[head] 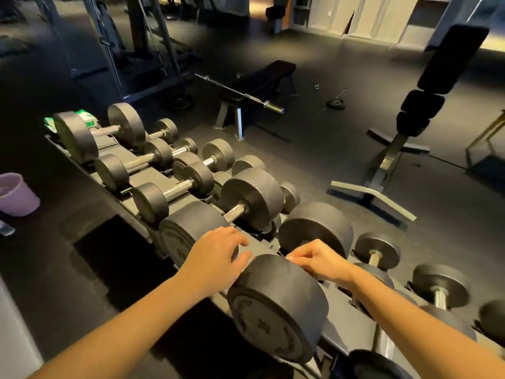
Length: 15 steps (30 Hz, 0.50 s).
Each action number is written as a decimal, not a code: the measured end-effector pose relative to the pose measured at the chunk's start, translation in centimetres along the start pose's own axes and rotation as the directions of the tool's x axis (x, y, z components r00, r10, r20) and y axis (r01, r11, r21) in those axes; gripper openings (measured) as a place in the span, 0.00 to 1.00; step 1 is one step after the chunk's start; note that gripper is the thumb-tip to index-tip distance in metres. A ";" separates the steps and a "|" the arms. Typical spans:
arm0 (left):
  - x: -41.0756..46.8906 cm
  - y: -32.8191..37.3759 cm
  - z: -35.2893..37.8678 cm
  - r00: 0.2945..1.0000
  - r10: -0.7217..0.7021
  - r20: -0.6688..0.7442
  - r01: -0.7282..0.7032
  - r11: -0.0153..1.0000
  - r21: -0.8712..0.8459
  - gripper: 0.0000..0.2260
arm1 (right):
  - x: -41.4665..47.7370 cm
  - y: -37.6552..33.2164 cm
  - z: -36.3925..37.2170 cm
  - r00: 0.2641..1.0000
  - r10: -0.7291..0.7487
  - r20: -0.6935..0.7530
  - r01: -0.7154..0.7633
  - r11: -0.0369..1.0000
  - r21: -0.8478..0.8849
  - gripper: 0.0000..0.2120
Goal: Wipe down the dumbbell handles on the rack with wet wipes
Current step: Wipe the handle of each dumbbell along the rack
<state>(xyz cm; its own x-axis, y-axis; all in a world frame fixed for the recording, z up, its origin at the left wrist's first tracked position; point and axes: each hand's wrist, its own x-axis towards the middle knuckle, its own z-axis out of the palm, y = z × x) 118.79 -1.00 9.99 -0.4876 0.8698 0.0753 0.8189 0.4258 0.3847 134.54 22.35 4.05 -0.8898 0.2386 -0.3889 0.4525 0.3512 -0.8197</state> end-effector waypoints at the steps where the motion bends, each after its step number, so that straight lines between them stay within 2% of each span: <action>1: 0.2 -0.7 -0.3 0.999 -0.004 -0.034 0.004 1.000 -0.002 0.11 | 0.4 -0.5 -0.3 0.996 -0.006 -0.088 0.010 0.999 0.051 0.08; 3: 0.7 -2.1 -0.8 0.992 -0.041 -0.118 0.041 0.999 -0.006 0.08 | 1.4 -2.2 -0.8 0.978 -0.020 -0.207 0.046 0.992 0.119 0.08; 7: 2.3 -5.4 -1.6 0.946 -0.191 -0.262 0.200 0.980 0.009 0.08 | 6.2 -5.6 -1.3 0.960 -0.155 -0.235 0.164 0.986 0.023 0.07; 10: 3.8 -7.8 -1.9 0.894 -0.350 -0.280 0.354 0.935 -0.038 0.11 | 11.5 -6.9 -0.2 0.954 -0.213 -0.210 0.174 0.966 -0.188 0.08; 12: 4.9 -9.1 -2.1 0.850 -0.456 -0.263 0.443 0.890 -0.111 0.13 | 14.6 -7.6 1.3 0.947 -0.285 -0.149 0.219 0.911 -0.350 0.09; 13: 5.5 -9.7 -2.0 0.828 -0.505 -0.244 0.481 0.863 -0.154 0.14 | 15.9 -8.0 2.1 0.944 -0.309 -0.116 0.243 0.889 -0.389 0.10; 15: 6.6 -10.4 -1.7 0.776 -0.601 -0.189 0.557 0.795 -0.240 0.16 | 17.9 -8.6 3.6 0.955 -0.291 -0.057 0.254 0.902 -0.349 0.13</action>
<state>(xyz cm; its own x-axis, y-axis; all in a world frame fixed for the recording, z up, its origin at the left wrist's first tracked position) 106.56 -0.08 8.04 -0.9283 0.3720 0.0011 0.3065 0.7632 0.5688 114.52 20.30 2.59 -0.9781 0.1776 -0.1087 0.2028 0.6932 -0.6916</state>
